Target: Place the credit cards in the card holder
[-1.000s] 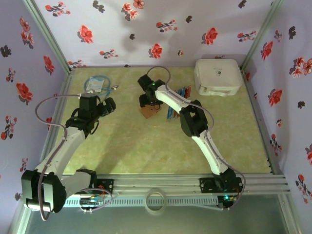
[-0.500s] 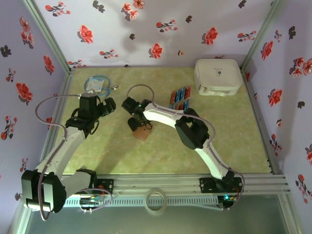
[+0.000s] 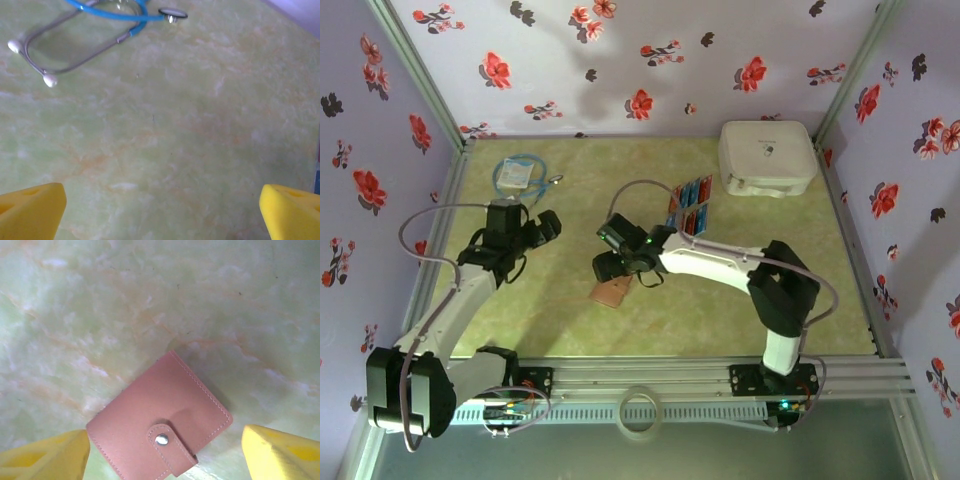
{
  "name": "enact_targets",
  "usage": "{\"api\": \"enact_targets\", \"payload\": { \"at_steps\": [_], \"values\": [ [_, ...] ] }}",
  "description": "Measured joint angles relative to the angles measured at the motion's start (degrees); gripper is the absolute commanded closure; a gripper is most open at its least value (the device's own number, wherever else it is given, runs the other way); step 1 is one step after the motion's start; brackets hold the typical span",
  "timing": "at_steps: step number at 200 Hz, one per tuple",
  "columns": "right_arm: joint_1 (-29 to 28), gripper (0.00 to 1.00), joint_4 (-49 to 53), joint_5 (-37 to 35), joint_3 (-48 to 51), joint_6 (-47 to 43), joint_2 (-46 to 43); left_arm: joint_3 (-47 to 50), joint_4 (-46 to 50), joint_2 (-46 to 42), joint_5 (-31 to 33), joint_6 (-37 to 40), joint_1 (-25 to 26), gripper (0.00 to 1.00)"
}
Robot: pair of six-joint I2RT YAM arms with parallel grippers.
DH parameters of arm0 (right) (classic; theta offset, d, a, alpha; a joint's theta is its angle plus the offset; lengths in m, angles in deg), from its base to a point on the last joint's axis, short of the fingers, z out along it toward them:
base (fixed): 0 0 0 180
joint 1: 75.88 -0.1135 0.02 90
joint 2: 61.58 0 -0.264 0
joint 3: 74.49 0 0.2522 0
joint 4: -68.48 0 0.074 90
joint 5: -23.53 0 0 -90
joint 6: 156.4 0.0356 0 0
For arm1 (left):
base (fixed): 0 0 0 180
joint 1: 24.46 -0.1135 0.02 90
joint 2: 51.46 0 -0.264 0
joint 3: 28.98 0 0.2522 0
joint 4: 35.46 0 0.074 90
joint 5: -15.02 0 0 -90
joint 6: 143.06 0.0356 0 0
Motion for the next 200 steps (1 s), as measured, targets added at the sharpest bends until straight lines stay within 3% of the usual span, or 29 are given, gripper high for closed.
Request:
{"api": "enact_targets", "payload": {
  "at_steps": [43, 88, 131, 200],
  "values": [
    [0.0, 0.20, -7.8, 0.3, 9.5, 7.7, -3.2, 3.5, 0.1, -1.0, -3.0, -0.6, 1.3, 0.00],
    [0.0, 0.21, -16.0, 1.2, 19.3, 13.4, -6.8, 8.4, -1.6, -1.1, -5.3, -1.7, 6.4, 0.00],
    [0.0, 0.22, -21.1, 1.3, 23.0, 17.1, -9.0, 11.7, -6.1, -0.7, -6.4, -3.9, 12.3, 0.00],
    [0.6, 0.23, -24.9, 0.9, 28.7, 19.8, -13.2, 11.8, -11.7, 7.2, -6.5, -6.7, 19.3, 0.00]
  ]
}}
